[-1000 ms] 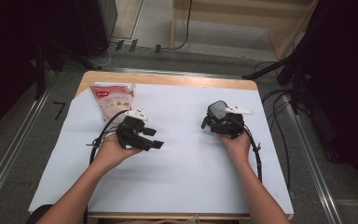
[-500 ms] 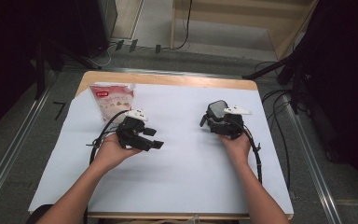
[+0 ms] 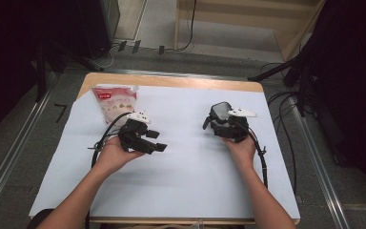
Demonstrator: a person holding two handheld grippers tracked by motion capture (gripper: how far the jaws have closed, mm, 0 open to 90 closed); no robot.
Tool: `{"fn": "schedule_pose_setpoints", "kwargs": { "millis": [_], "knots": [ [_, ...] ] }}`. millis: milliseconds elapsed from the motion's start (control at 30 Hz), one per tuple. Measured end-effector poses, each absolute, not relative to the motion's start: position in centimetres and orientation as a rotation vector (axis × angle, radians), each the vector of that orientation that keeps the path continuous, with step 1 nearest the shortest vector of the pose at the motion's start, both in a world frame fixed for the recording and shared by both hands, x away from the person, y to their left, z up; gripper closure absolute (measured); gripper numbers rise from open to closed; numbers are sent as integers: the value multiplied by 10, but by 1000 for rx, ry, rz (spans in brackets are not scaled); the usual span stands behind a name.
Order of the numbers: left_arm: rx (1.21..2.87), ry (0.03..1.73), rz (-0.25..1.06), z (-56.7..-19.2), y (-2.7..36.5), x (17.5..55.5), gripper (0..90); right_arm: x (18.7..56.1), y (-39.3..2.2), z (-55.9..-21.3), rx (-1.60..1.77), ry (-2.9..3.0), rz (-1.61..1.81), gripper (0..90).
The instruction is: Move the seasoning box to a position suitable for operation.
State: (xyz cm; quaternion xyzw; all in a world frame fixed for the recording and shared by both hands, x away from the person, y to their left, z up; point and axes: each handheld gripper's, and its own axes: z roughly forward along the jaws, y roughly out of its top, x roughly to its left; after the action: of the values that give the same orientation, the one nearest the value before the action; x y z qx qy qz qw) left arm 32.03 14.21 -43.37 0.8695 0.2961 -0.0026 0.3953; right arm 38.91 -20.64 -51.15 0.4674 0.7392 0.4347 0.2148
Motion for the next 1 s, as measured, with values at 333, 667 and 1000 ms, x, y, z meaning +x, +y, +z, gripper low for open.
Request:
{"fn": "schedule_pose_setpoints", "kwargs": {
  "millis": [333,667,1000],
  "knots": [
    [2193,755,-1,-433,145,321,373,376,-193,-497,1250,2083,1267,156],
    [2210,757,35,-431,146,320,373,357,-166,-486,1179,2163,1329,155],
    [2197,761,27,-430,150,321,367,330,-147,-481,1090,2258,1328,156]
  ]
}}
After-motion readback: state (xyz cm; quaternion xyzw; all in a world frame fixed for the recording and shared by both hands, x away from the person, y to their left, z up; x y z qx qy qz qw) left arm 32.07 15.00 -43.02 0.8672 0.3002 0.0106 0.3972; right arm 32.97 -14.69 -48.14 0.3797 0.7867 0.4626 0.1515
